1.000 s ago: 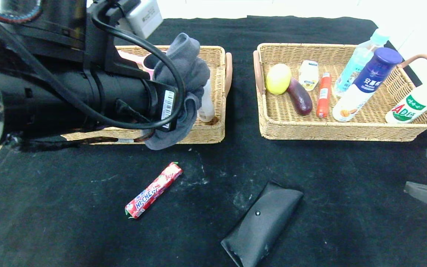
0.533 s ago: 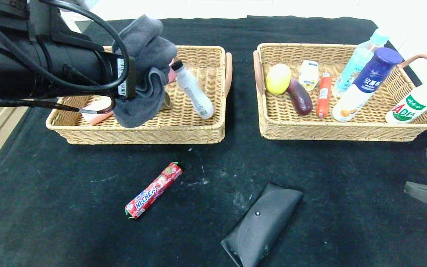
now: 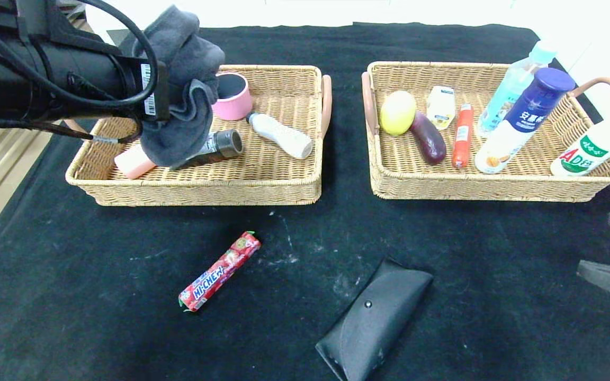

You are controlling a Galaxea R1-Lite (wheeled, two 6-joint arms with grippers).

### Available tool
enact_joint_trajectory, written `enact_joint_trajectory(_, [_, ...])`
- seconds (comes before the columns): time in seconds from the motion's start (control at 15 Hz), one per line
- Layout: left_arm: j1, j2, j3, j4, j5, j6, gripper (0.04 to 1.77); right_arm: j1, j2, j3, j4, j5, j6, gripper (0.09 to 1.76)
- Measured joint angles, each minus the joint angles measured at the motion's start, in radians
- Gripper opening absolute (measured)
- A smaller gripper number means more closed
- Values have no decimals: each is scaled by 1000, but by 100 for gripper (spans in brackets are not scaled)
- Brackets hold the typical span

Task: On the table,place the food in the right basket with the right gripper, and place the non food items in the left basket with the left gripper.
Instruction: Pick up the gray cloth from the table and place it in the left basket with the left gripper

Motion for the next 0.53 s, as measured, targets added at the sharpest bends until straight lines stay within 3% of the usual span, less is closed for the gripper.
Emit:
enact_joint_trajectory(0.27, [99, 44, -34, -14, -82, -6, 22, 0, 0, 0, 0, 0, 0, 171])
enact_joint_trajectory(0.53, [167, 101, -66, -17, -102, -4, 22, 0, 1, 0, -1, 0, 0, 171])
